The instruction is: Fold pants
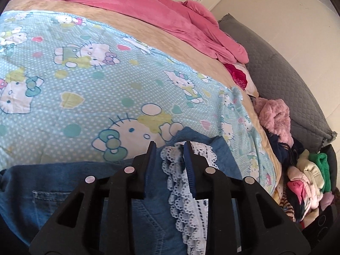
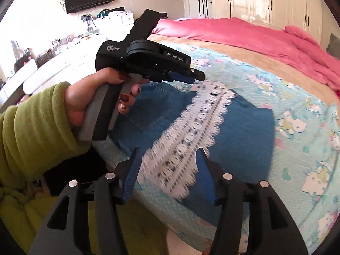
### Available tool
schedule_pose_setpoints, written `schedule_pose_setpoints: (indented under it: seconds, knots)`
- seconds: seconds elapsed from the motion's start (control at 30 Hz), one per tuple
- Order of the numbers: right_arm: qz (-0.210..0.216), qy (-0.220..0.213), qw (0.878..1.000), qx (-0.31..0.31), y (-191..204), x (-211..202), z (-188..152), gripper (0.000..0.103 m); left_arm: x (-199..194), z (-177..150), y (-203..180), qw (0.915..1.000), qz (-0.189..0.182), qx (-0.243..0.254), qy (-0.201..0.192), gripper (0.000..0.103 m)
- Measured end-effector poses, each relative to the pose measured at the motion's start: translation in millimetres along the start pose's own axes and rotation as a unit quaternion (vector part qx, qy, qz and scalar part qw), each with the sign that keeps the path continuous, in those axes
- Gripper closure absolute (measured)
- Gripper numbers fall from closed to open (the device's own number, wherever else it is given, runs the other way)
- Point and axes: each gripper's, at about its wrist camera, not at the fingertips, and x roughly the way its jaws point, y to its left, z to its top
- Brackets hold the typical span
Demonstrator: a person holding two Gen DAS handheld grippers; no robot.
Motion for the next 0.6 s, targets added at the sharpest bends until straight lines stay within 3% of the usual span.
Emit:
schedule_pose_setpoints:
  seconds: [0.1, 0.43, 0.47, 0.53, 0.6]
  knots:
    - [-0.002, 0.005, 1.0, -0.016, 4, -2, -8, 0.051, 9, -1, -2, 0.9999, -0.003, -0.004, 0.014, 0.078]
    - [-0.016, 0.026, 0.996, -0.087, 28, 30, -20, 0.053, 40, -4, -9, 0.9985, 0.022, 0.002, 0.05, 0.075]
    - [-0.017, 0.026, 0.996, -0.087, 27, 32, -21, 0.056, 42, -4, -11, 0.9983, 0.026, 0.004, 0.051, 0.08]
    - [-0.017, 0.034, 0.996, -0.081, 24, 39, -22, 0.08, 45, -4, -14, 0.998, 0.03, 0.01, 0.054, 0.088]
    - [0.014, 0.039, 0.998, -0.037, 13, 41, -20, 0.09, 43, -3, -21, 0.9976, 0.039, 0.027, 0.05, 0.09]
